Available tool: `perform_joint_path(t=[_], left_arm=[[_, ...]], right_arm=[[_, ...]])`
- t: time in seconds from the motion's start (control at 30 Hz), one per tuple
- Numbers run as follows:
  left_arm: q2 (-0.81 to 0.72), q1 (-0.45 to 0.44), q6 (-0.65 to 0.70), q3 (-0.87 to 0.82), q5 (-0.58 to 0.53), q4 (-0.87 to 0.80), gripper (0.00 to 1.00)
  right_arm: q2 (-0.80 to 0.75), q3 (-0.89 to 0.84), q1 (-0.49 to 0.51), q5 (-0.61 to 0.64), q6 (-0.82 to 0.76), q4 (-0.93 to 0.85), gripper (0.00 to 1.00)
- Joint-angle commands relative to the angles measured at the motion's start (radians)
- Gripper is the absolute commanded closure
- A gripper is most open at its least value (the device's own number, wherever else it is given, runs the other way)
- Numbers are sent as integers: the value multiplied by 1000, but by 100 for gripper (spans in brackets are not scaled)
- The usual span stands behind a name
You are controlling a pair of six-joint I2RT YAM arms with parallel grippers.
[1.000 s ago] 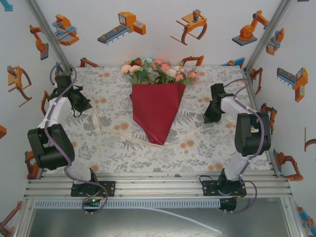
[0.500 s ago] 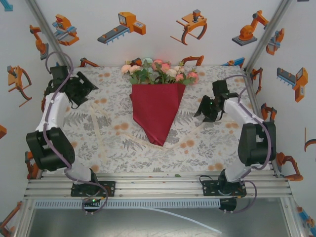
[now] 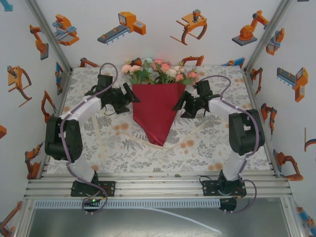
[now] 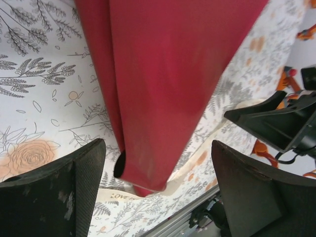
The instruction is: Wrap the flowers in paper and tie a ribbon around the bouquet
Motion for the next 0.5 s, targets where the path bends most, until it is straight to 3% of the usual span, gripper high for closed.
perform_joint_path(t=[0.0,0.2,0.47], left_arm=[[49,-15,36,13,8,42,21],[168,-20,-2,2,66,171,30],[235,-28,-76,-31,125,297,52]], right_arm=[[67,59,24,-39,44,78,37],[159,88,46,-47,61,101,39],[189,64,58,-32,91,138,49]])
